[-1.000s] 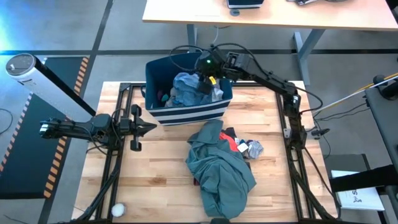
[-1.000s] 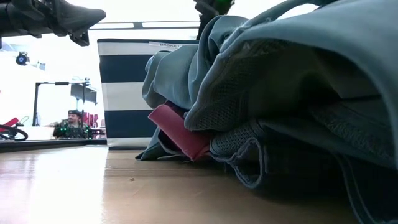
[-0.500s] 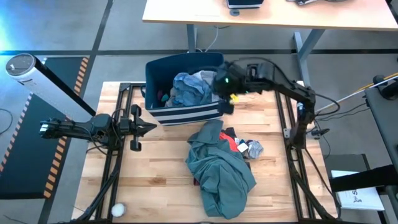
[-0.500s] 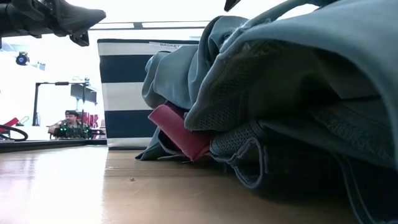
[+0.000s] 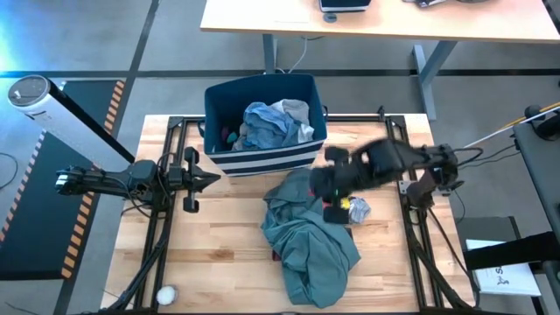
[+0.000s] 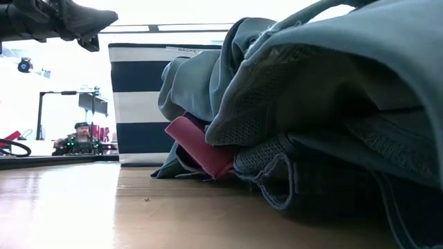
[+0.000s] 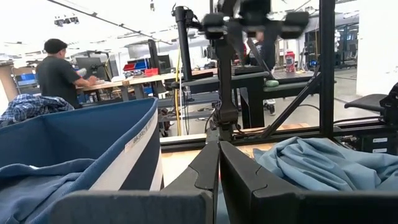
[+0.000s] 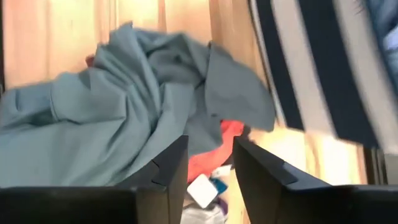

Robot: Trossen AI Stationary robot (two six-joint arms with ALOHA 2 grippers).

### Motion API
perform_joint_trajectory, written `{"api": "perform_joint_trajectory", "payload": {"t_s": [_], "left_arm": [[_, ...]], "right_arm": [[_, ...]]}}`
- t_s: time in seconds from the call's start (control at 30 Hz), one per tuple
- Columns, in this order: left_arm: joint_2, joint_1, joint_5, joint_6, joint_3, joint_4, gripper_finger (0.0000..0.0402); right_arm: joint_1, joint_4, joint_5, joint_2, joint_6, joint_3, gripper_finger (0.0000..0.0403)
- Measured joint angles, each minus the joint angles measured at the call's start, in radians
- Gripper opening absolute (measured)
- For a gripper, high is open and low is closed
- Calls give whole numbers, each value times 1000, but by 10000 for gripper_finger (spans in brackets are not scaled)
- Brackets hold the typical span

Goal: Sort clothes
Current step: Put the gray pants into the blue laundry organizer

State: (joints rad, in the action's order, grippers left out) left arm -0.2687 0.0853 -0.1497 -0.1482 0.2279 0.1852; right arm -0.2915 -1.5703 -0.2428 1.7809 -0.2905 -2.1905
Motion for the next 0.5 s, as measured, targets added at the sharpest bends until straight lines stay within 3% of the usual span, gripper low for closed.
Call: {"api": "perform_joint_trajectory", "payload": {"t_s": [0.27, 0.5], "left_arm": [[0, 0, 0, 0, 0, 0, 0], [0, 0, 0, 0, 0, 0, 0]], "right_arm": [[-112, 73, -80, -27, -229, 238, 158], [-128, 306, -24, -109, -345, 517, 174]]}}
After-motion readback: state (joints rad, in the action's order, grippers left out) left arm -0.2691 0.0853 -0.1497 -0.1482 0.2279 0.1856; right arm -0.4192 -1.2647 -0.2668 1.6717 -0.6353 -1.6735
